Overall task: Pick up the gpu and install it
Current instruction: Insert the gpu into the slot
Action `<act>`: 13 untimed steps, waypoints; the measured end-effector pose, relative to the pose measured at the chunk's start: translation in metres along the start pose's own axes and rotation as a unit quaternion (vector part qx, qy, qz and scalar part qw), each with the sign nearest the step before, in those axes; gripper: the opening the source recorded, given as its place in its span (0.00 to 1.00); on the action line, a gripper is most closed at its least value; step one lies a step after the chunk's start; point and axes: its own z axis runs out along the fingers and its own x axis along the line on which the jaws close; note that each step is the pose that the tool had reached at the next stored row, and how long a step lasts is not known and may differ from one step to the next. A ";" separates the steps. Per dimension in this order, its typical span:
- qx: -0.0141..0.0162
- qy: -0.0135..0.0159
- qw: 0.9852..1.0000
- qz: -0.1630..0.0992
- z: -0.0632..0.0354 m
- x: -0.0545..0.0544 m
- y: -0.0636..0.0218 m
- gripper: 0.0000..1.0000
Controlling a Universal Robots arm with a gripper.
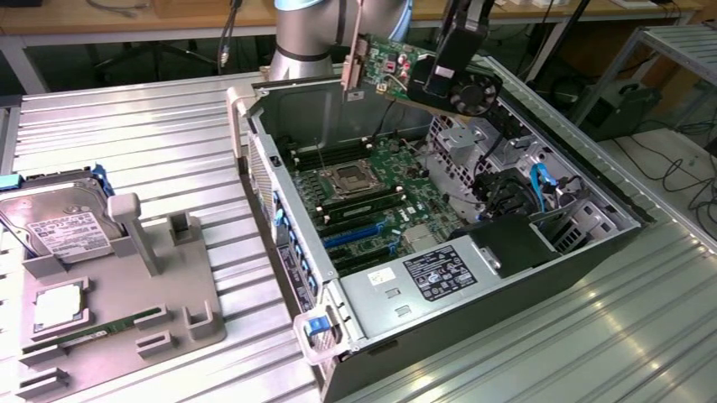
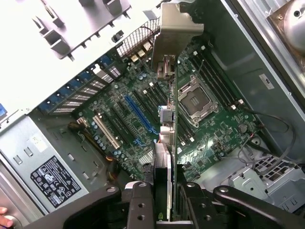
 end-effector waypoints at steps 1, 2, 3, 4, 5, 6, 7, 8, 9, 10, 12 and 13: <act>0.000 0.000 1.000 -0.003 0.0000 0.000 0.0000 0.27; 0.000 0.000 1.000 -0.007 0.0000 0.000 0.0000 0.27; 0.000 0.000 1.000 -0.011 0.0000 0.000 0.0000 0.27; 0.000 0.001 1.000 -0.015 0.0000 0.000 0.0000 0.27; 0.000 0.001 1.000 -0.020 0.0000 0.000 0.0000 0.27; 0.000 0.001 1.000 -0.023 0.0000 0.000 0.0000 0.27; 0.000 0.001 1.000 -0.027 0.0000 0.000 0.0000 0.27; 0.000 0.001 1.000 -0.031 0.0000 0.000 0.0000 0.27; 0.000 0.001 0.999 -0.034 0.0000 0.000 0.0000 0.27; 0.000 0.001 0.999 -0.038 0.0000 0.000 0.0000 0.27; 0.000 0.002 0.999 -0.045 0.0000 0.000 0.0000 0.27; 0.000 0.002 0.999 -0.050 0.0000 0.000 0.0000 0.27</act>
